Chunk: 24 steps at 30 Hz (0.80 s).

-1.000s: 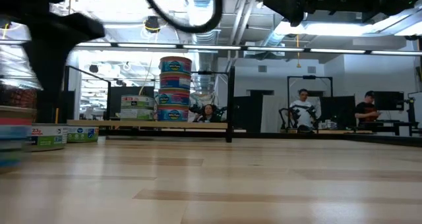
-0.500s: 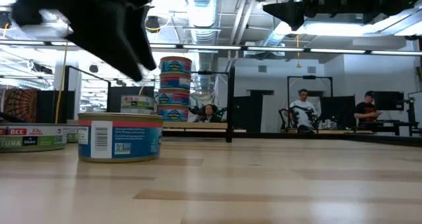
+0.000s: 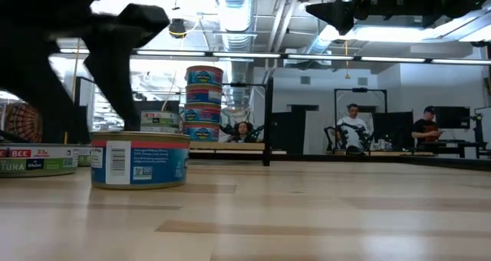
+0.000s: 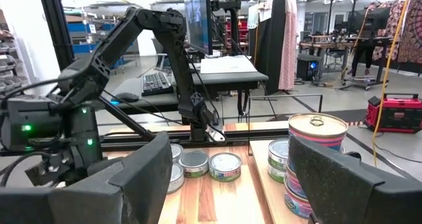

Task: Stack canned seafood by type on shelf
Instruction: Stack the blue pink tuna can on top of the blue pink tuna cans on the shelf

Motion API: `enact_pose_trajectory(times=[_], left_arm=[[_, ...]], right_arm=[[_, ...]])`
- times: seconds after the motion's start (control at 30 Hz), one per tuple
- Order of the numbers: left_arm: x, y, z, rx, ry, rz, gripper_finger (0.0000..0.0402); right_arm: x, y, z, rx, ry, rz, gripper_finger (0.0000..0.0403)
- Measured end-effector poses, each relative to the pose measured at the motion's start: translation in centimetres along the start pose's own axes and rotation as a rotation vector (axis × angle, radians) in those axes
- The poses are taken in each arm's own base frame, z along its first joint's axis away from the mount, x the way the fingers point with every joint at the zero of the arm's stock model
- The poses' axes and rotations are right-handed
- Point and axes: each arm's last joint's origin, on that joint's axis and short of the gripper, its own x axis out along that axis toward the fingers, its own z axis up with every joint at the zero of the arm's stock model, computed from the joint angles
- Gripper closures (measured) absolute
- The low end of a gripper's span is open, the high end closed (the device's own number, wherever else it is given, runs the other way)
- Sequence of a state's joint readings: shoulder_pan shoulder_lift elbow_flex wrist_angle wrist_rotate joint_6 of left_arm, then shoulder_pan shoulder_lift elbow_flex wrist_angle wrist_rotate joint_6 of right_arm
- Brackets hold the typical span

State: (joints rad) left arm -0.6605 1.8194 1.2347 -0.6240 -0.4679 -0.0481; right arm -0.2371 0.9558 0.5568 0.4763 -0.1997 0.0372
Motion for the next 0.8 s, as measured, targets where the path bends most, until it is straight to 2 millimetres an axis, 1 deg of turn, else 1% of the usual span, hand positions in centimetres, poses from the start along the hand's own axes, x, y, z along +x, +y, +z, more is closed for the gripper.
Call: enact_pose_trajectory(times=[0.1,0.2,0.3,0.37,0.53,0.67,0.8], left_arm=[[0.7,-0.4,-0.8,0.065,0.004,0.007,0.0252],[1.3,-0.4,-1.6,0.153,0.021,0.072,0.0277],[2.2,0.1,-2.3,0.226,0.031,0.179,0.0312],[2.8,0.9,-2.5,0.242,0.043,0.223,0.0337],[4.3,2.8,-3.3,0.151,0.058,0.245,0.0392],[4.8,3.8,-3.4,0.052,0.045,0.209,0.0397],[4.8,3.7,-3.4,-0.006,0.037,0.19,0.0399]], right_arm=[[0.0,0.0,0.0,0.0,-0.001,0.0,0.0072],[0.0,0.0,0.0,-0.001,-0.004,0.0,0.0072],[0.0,0.0,0.0,0.0,-0.003,0.0,0.0072],[0.0,0.0,0.0,0.0,-0.003,0.0,0.0072],[0.0,0.0,0.0,0.0,-0.003,0.0,0.0072],[0.0,0.0,0.0,0.0,0.001,0.0,0.0072],[0.0,0.0,0.0,0.0,0.001,0.0,0.0072]])
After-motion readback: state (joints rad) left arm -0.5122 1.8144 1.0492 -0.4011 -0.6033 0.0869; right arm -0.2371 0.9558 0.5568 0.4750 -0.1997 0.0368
